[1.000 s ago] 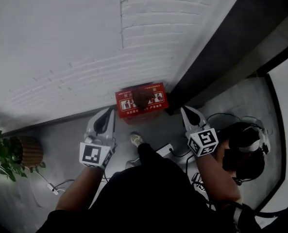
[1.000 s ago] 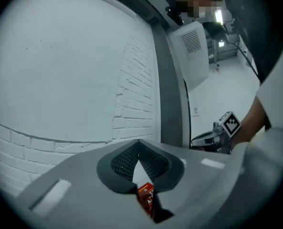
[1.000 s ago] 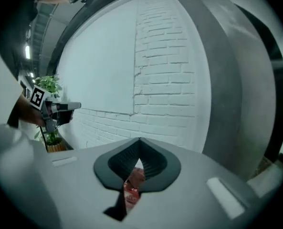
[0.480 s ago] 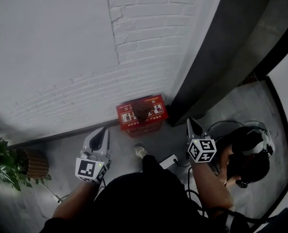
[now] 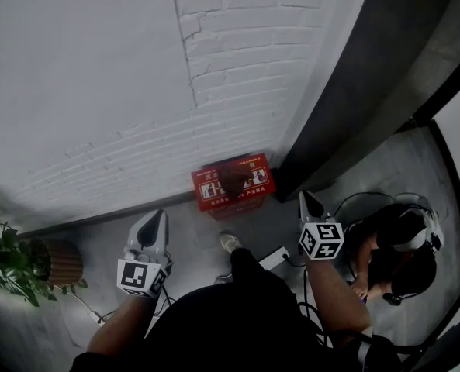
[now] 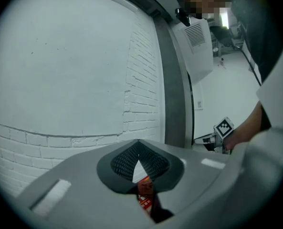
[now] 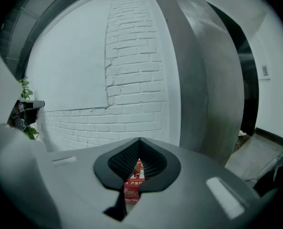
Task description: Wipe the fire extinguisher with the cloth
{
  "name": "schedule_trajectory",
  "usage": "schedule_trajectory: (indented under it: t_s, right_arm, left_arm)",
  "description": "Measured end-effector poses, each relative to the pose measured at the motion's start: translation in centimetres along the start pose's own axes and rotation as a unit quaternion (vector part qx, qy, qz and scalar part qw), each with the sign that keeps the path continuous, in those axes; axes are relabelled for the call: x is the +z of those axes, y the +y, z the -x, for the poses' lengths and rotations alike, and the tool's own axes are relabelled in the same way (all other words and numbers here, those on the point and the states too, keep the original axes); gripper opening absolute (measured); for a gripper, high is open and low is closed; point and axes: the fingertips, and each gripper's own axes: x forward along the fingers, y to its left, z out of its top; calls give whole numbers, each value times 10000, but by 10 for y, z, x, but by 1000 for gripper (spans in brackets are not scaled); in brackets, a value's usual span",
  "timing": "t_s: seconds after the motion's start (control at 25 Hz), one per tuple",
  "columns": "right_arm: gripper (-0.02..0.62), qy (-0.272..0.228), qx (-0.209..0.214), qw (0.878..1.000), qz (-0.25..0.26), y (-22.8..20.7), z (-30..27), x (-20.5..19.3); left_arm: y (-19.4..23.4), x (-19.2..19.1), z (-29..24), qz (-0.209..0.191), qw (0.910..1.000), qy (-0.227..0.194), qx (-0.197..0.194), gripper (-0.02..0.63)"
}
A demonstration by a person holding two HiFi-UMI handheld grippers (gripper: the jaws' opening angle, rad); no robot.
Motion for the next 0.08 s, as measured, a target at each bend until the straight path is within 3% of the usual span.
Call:
schedule_trajectory:
  t_s: [0.08]
  right_arm:
    - [0, 28, 40, 10000, 55, 2, -10, 2]
  left_arm:
    - [4, -2, -6, 33, 10000, 16, 12, 0]
